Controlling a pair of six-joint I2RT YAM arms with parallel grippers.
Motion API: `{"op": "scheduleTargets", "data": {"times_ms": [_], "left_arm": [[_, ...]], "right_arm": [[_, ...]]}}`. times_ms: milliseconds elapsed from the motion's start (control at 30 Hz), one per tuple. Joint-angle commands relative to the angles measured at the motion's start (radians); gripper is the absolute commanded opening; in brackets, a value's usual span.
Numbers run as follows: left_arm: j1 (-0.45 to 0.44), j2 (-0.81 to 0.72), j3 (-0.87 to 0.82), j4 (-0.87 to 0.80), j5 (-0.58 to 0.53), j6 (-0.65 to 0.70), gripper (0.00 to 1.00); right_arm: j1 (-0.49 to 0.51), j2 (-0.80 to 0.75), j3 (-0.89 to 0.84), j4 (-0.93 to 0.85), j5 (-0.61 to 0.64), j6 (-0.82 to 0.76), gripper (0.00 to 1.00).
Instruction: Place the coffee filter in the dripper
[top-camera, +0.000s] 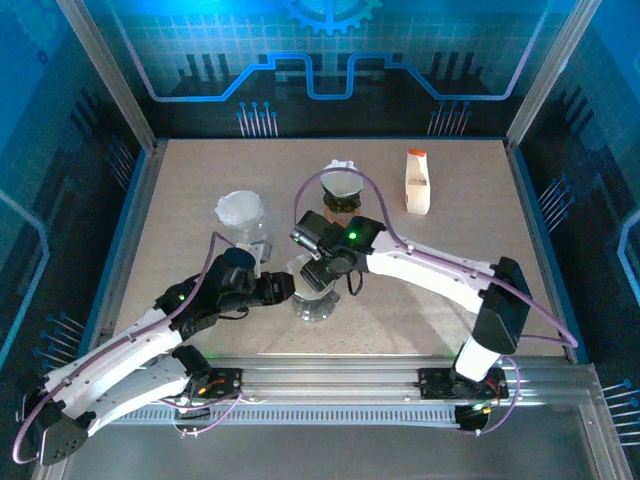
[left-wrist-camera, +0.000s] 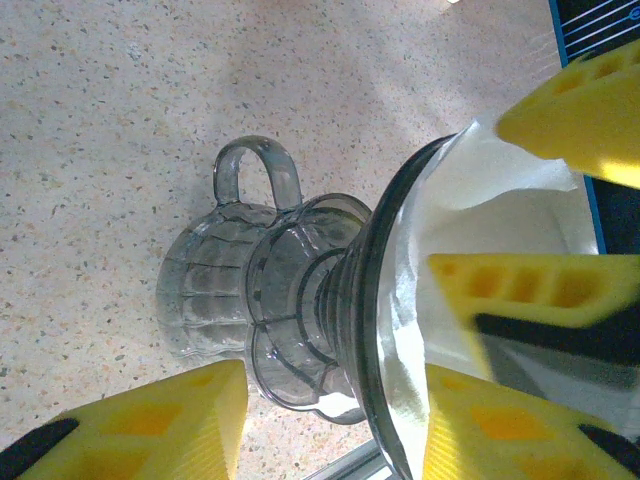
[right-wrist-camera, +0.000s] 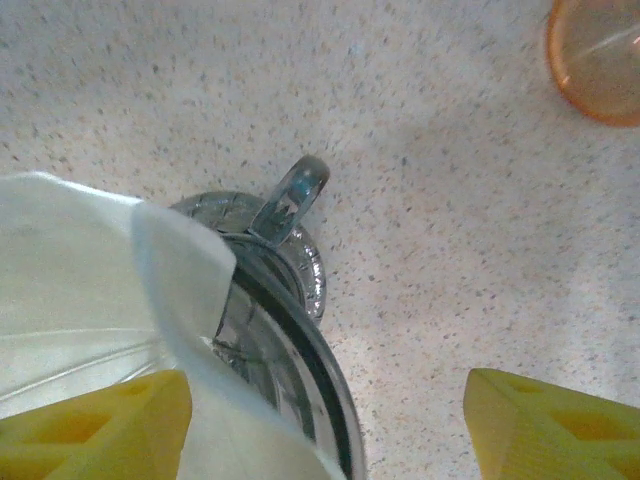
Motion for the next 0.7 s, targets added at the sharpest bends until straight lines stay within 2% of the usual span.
{"op": "scheduleTargets", "data": {"times_ms": [0, 333, 567, 667], "left_arm": [[0.009, 0.004, -0.008, -0.009, -0.004, -0.012, 0.47], [0.008, 0.000, -0.011, -0.010, -0.005, -0.015, 0.46], [0.008, 0.000, -0.011, -0.016, -0.007, -0.018, 0.47], [0.008, -0.007, -0.008, -0.016, -0.005, -0.020, 0.50]], "right_arm": [[-0.019, -0.076, 0.010, -0.006, 0.036, 0.028, 0.74], [-0.072, -0.113, -0.067, -0.007, 0.052, 0.049, 0.72], [-0.074, -0.113, -0.062, 0.011, 0.042, 0.043, 0.72], [-0.068, -0.129, -0.054, 0.036, 0.026, 0.021, 0.73]]}}
